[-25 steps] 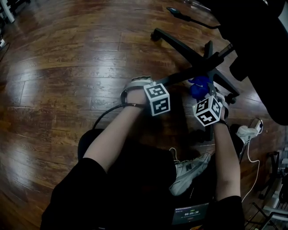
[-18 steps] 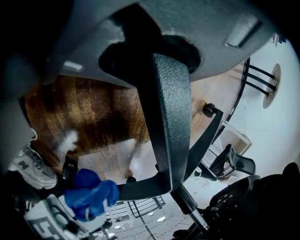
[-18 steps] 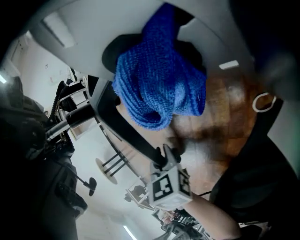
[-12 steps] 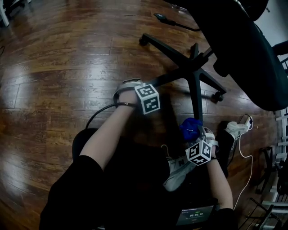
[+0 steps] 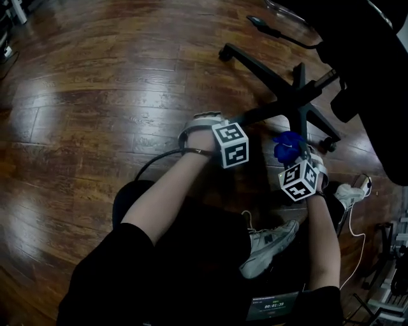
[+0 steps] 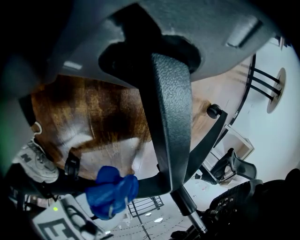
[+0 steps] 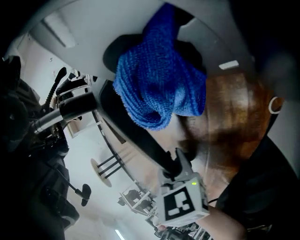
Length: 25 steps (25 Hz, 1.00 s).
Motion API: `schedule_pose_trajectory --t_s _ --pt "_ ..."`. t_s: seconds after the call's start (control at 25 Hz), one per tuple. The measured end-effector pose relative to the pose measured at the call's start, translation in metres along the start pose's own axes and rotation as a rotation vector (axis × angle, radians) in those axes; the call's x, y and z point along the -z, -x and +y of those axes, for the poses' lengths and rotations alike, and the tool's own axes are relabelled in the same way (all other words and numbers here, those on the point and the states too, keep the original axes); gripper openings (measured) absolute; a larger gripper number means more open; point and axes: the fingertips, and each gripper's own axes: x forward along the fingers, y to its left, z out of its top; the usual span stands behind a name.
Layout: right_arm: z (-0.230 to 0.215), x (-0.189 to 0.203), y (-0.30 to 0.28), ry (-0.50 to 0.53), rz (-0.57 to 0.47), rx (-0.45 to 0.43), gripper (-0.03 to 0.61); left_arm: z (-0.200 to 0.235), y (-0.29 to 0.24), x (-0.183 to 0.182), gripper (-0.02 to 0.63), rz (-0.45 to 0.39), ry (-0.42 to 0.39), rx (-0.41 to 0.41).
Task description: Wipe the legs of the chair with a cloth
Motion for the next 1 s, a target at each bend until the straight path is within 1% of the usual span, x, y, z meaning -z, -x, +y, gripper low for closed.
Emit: schedule_pose_trajectory --t_s 0.12,0.2,0.28,0.36,0.44,0.52,0.76,0.84,0.92,1.0 --pt "-0.047 -0.027 -0.02 -0.075 -0.057 0.055 0.095 0.0 0.0 -0.001 0.112 -0.007 -0.003 -0.002" --pt "-0.066 -0.039 -0.026 -0.117 -0.077 0.078 0.095 0.002 0.0 0.0 0.112 -0.009 -0.006 -0.007" --pt "-0.067 -0.043 -0.028 -0.108 -0.072 0.087 0.096 0.003 0.0 0.002 0.112 -0.007 -0.008 -0.011" --pt "-0.06 -0.04 -0.024 -0.103 -0.076 0.082 0.096 0.002 0.0 0.002 0.112 -0.009 -0.01 -0.011" --pt "-0.048 -0.033 -0.015 -0.123 -0.082 0.065 0.095 0.002 0.0 0.002 0.112 -0.012 -0.01 -0.014" --pt "-0.025 -0.021 -0.002 -0.126 -0.069 0.039 0.096 0.002 -0.001 0.003 0.112 -0.012 -0.012 -0.018" --pt "0.077 0.039 0.052 -0.058 0.008 -0.076 0.096 0.001 -0.003 0.004 0.112 0.002 -0.002 -0.021" --pt "0.101 0.057 0.067 -0.031 0.026 -0.104 0.097 -0.002 -0.002 0.003 0.112 0.005 0.005 -0.016" --pt "0.111 0.066 0.074 -0.012 0.027 -0.104 0.097 -0.004 -0.002 0.002 0.113 0.007 0.011 -0.012" --pt "0.109 0.067 0.072 -0.008 0.039 -0.115 0.096 -0.005 -0.002 0.001 0.112 0.007 0.013 -0.008"
